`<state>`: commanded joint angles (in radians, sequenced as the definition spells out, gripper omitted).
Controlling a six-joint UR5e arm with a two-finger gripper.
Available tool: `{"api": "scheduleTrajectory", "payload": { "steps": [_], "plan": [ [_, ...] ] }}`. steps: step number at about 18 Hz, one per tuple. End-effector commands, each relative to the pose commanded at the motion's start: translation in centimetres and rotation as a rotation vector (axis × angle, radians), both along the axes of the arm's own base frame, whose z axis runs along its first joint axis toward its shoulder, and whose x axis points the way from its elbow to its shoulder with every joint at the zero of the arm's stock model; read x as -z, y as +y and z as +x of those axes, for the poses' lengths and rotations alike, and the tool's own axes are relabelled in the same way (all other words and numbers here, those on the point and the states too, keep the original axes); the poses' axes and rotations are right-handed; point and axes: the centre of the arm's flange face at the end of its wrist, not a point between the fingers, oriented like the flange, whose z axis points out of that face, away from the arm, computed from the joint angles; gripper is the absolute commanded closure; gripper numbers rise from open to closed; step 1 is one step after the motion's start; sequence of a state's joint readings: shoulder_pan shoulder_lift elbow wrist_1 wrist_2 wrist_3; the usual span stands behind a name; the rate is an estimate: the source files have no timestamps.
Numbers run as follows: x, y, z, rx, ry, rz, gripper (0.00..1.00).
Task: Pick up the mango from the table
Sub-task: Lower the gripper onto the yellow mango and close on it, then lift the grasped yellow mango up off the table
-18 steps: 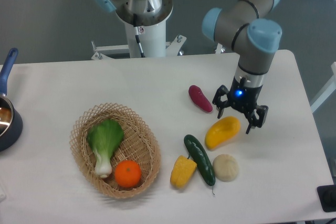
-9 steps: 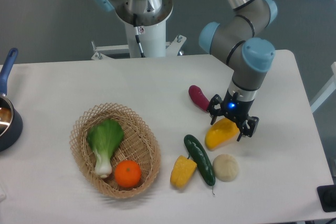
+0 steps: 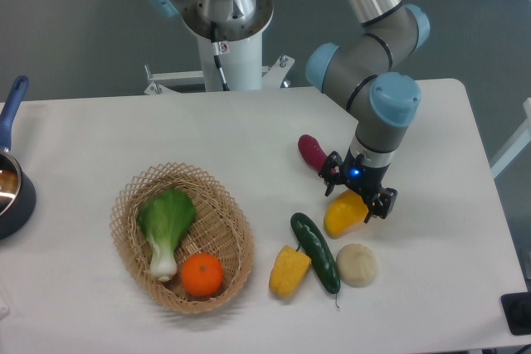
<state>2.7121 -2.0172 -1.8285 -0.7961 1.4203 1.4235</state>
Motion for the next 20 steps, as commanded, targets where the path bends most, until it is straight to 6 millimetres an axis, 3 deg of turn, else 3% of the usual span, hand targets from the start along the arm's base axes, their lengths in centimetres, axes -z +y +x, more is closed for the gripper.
{"api": "scheduleTrajectory", "payload": {
  "steps": [13,16,18,20],
  "plan": [
    [0.74,0.37,-0.33,0.024,0.033,-0.075,0.02],
    [0.65,0.40,-0.28,0.025,0.037,-0.079,0.35],
    [0.57,0.43,-0.34,0.023,0.039,-0.077,0.49],
    [0.40,0.45,-0.31,0.022,0.039,-0.074,0.55]
  ]
}}
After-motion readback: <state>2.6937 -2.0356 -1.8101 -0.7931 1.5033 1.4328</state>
